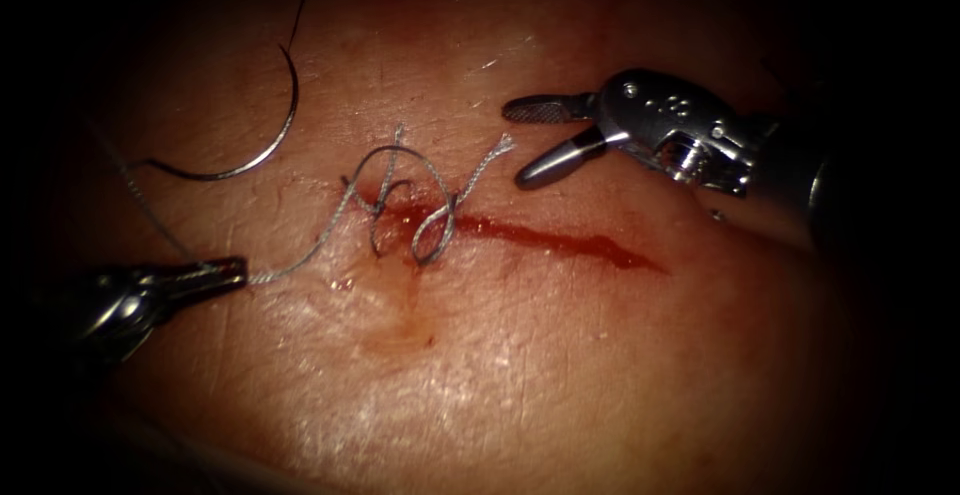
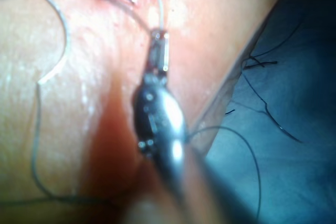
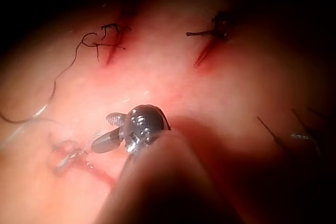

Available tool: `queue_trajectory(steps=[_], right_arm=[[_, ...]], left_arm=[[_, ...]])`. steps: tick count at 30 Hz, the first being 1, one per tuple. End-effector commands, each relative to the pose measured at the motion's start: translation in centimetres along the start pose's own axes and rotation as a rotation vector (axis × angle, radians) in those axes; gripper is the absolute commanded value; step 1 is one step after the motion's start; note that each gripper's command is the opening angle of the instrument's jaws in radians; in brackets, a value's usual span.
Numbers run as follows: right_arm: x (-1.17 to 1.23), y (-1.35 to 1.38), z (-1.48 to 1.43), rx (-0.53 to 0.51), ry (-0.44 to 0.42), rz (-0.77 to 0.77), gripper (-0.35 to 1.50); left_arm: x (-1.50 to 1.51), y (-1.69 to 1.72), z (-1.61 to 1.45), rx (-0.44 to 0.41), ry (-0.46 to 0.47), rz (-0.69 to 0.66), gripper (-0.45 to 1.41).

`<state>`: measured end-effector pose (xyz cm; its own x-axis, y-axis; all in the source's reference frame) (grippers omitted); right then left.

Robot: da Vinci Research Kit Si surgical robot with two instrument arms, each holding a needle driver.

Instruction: Wound Closure

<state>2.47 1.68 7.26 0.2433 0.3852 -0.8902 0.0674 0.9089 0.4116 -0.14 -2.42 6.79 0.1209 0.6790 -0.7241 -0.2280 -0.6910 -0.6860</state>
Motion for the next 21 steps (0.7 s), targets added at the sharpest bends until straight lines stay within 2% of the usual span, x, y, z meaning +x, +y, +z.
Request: queue_trajectory(steps=[1, 8, 14, 16, 21], right_arm=[[-0.08, -0.02, 0.17, 0.016, 0.005, -0.002, 1.20], [-0.30, -0.01, 0.44, 0.030, 0.010, -0.022, 1.18], [-0.29, 0.04, 0.42, 0.049, 0.061, -0.008, 1.15], [-0.30, 0.04, 0.41, 0.079, 0.116, 0.025, 1.06], [-0.29, 0.04, 0.42, 0.111, 0.153, 0.035, 1.00]], left_arm=[[-0.11, 0.05, -0.03, 0.002, -0.004, -0.005, -0.45], [-0.11, 0.05, -0.03, 0.002, -0.004, -0.005, -0.45], [-0.13, 0.05, -0.03, 0.003, -0.003, -0.003, -0.45], [-0.15, 0.04, -0.02, 0.003, -0.003, -0.001, -0.45], [-0.17, 0.02, -0.01, 0.005, -0.003, 0.001, -0.45]])
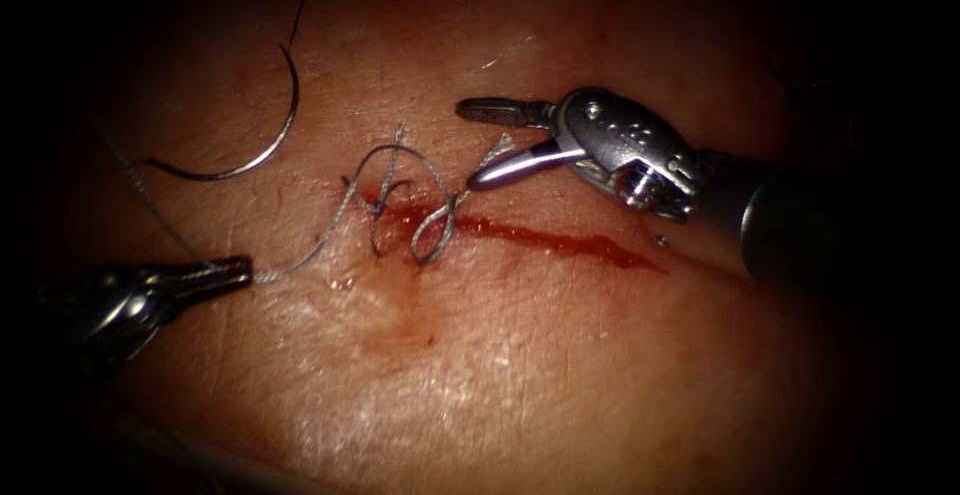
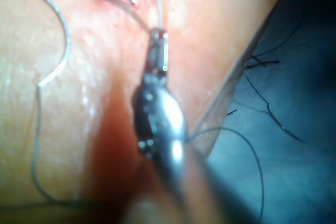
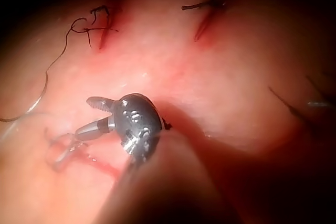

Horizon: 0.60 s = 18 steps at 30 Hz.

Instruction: Wound Closure

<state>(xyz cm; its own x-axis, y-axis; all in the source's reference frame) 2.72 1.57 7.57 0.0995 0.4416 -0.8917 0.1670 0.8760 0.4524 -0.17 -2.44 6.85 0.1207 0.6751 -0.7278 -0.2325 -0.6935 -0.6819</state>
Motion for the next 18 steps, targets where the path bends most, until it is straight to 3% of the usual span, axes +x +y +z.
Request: queue_trajectory(steps=[1, 12, 16, 17, 18], right_arm=[[-0.05, 0.02, 0.10, 0.003, 0.001, 0.002, 0.98], [-0.24, -0.07, 0.16, 0.037, 0.002, 0.043, 0.81], [-0.23, -0.07, 0.16, 0.060, 0.006, 0.053, 0.43], [-0.22, -0.07, 0.15, 0.073, 0.005, 0.058, 0.24], [-0.22, -0.07, 0.15, 0.085, 0.006, 0.068, -0.13]], left_arm=[[-0.11, 0.04, -0.04, 0.001, -0.004, -0.004, -0.45], [-0.14, 0.05, -0.03, 0.003, -0.003, -0.001, -0.45], [-0.14, 0.06, -0.03, 0.004, -0.003, -0.001, -0.45], [-0.14, 0.06, -0.03, 0.004, -0.003, -0.001, -0.45], [-0.14, 0.06, -0.02, 0.004, -0.003, -0.001, -0.45]])
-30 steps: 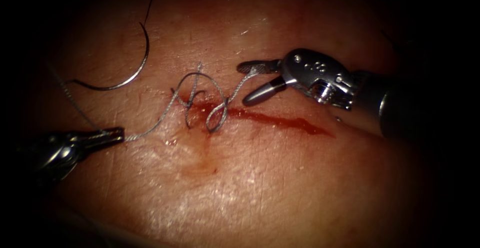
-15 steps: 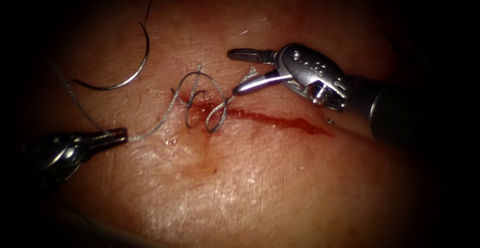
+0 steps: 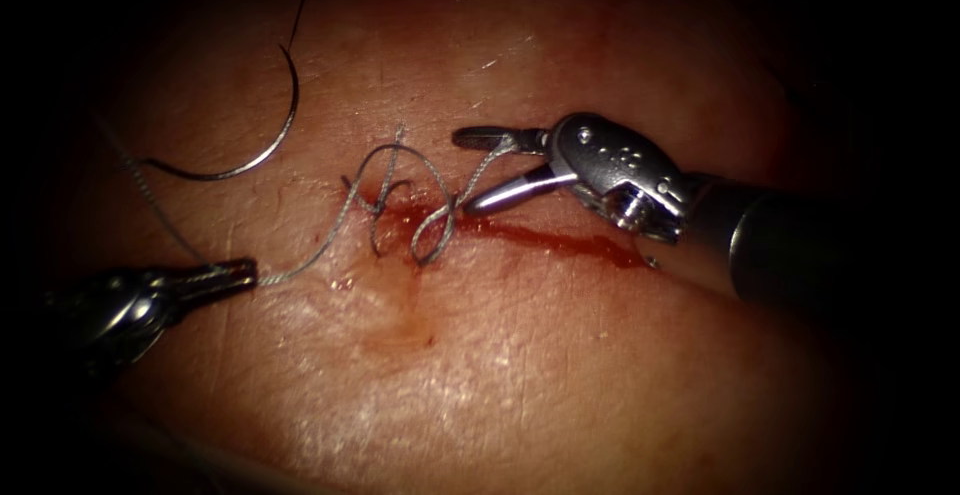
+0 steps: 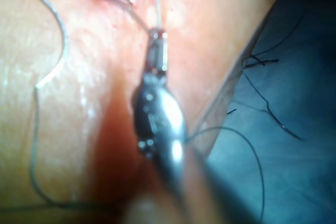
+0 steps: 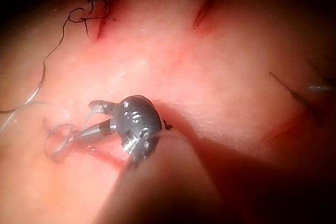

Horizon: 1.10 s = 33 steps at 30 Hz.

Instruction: Wound Closure

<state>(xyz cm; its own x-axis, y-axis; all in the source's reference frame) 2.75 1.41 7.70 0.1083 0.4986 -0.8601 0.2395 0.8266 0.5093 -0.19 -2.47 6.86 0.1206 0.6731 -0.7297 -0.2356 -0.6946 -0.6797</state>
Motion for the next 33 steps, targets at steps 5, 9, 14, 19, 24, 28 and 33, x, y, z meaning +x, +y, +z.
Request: queue_trajectory(steps=[5, 9, 14, 19, 24, 28, 33], right_arm=[[0.01, 0.04, 0.09, 0.008, 0.093, 0.100, -0.35], [0.03, 0.03, 0.06, 0.009, 0.094, 0.101, -0.35], [-0.01, 0.00, 0.06, -0.042, 0.091, 0.099, 0.57], [-0.05, 0.03, 0.04, -0.078, 0.073, 0.056, 1.13], [-0.06, 0.01, -0.03, -0.076, 0.052, 0.033, 1.16], [-0.04, -0.05, -0.16, -0.076, 0.046, 0.017, 1.16], [-0.05, -0.14, -0.16, -0.086, 0.044, 0.017, 1.16]], left_arm=[[-0.11, 0.04, -0.03, 0.002, -0.004, -0.004, -0.45], [-0.11, 0.04, -0.03, 0.002, -0.004, -0.004, -0.45], [-0.11, 0.04, -0.04, 0.002, -0.004, -0.003, -0.45], [-0.11, 0.04, -0.04, 0.001, -0.004, -0.003, -0.45], [-0.11, 0.04, -0.05, 0.001, -0.004, -0.003, -0.45], [-0.12, 0.04, -0.05, 0.001, -0.004, -0.003, -0.45], [-0.13, 0.05, -0.04, 0.002, -0.004, -0.002, -0.45]])
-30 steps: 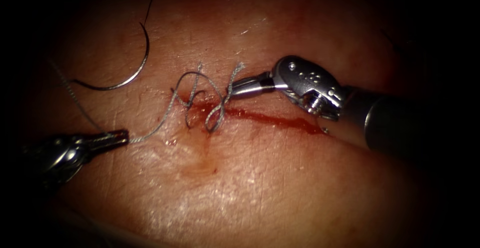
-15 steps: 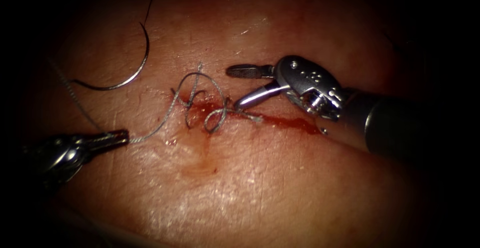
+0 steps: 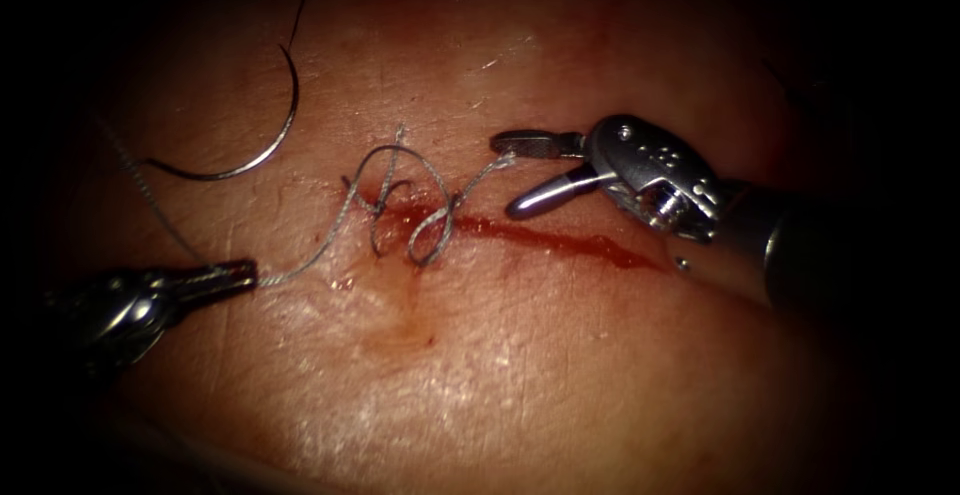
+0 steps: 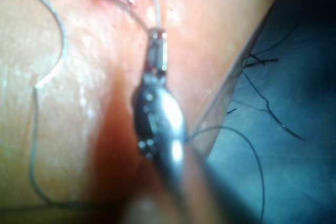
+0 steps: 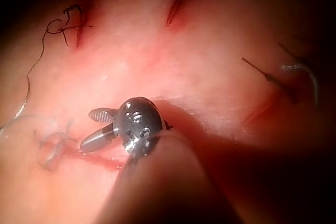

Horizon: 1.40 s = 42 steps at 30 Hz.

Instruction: Wound Closure

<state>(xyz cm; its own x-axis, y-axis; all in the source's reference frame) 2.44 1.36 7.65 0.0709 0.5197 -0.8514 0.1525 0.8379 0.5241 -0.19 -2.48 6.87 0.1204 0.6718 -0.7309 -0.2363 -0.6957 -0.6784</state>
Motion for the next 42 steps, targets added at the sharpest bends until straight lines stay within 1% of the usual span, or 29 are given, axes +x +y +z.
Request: queue_trajectory(steps=[1, 3, 4, 6, 9, 13, 16, 17, 18, 19, 20, 22, 25, 26, 28, 33, 34, 36, 37, 40, 41, 42], right_arm=[[-0.01, -0.01, 0.16, 0.000, 0.004, 0.006, 1.16], [0.02, -0.01, 0.19, -0.003, 0.011, 0.008, 1.15], [0.09, 0.00, 0.22, -0.008, 0.029, 0.014, 1.09], [0.12, 0.00, 0.23, -0.010, 0.051, 0.017, 1.06], [0.18, 0.00, 0.25, -0.014, 0.072, 0.022, 1.04], [0.16, 0.02, 0.32, -0.020, 0.077, 0.020, 1.04], [0.13, 0.03, 0.37, -0.024, 0.075, 0.011, 0.98], [0.15, 0.04, 0.37, -0.016, 0.077, 0.019, 0.68], [0.15, 0.04, 0.37, -0.004, 0.078, 0.019, 0.49], [0.14, 0.03, 0.38, 0.044, 0.081, 0.030, -0.28], [0.15, 0.03, 0.38, 0.052, 0.082, 0.035, -0.35], [0.14, 0.04, 0.38, 0.048, 0.091, 0.070, -0.35], [0.14, 0.04, 0.37, 0.033, 0.093, 0.076, -0.35], [0.16, 0.07, 0.34, 0.019, 0.118, 0.090, -0.35], [0.18, 0.08, 0.31, 0.007, 0.118, 0.092, -0.35], [0.22, -0.05, 0.21, 0.012, 0.125, 0.096, -0.35], [0.21, -0.15, 0.20, 0.013, 0.123, 0.095, -0.35], [0.20, -0.24, 0.20, 0.010, 0.126, 0.095, -0.35], [0.21, -0.37, 0.22, 0.007, 0.131, 0.095, -0.35], [0.23, -0.51, 0.27, 0.008, 0.134, 0.095, -0.35], [0.24, -0.59, 0.31, 0.008, 0.134, 0.096, -0.35], [0.25, -0.64, 0.34, 0.008, 0.140, 0.096, -0.35]], left_arm=[[-0.12, 0.04, -0.03, 0.002, -0.004, -0.003, -0.45], [-0.12, 0.03, -0.03, 0.002, -0.004, -0.003, -0.45], [-0.14, 0.03, -0.02, 0.006, -0.003, -0.002, -0.45], [-0.14, 0.03, -0.02, 0.006, -0.003, -0.001, -0.45], [-0.15, 0.03, -0.02, 0.006, -0.003, -0.001, -0.45], [-0.15, 0.03, -0.02, 0.007, -0.003, 0.000, -0.45], [-0.15, 0.03, -0.02, 0.007, -0.003, 0.000, -0.45], [-0.15, 0.03, -0.02, 0.007, -0.003, 0.000, -0.45], [-0.15, 0.03, -0.02, 0.007, -0.003, 0.000, -0.45], [-0.15, 0.04, -0.03, 0.006, -0.003, 0.000, -0.45], [-0.15, 0.04, -0.03, 0.007, -0.003, 0.000, -0.45], [-0.15, 0.04, -0.03, 0.007, -0.003, 0.000, -0.45], [-0.15, 0.04, -0.03, 0.007, -0.003, 0.000, -0.45], [-0.14, 0.04, -0.03, 0.007, -0.003, -0.001, -0.45], [-0.12, 0.03, -0.03, 0.007, -0.003, -0.003, -0.45], [0.09, -0.19, 0.09, 0.028, -0.001, -0.019, -0.45], [0.25, -0.36, 0.20, 0.043, 0.007, -0.031, -0.45], [0.40, -0.52, 0.34, 0.058, 0.010, -0.042, -0.45], [0.57, -0.71, 0.52, 0.077, 0.013, -0.032, -0.45], [0.77, -0.97, 0.80, 0.091, 0.018, -0.021, -0.45], [0.86, -1.16, 1.00, 0.095, 0.020, -0.014, -0.45], [0.88, -1.24, 1.09, 0.099, 0.014, -0.014, -0.45]])
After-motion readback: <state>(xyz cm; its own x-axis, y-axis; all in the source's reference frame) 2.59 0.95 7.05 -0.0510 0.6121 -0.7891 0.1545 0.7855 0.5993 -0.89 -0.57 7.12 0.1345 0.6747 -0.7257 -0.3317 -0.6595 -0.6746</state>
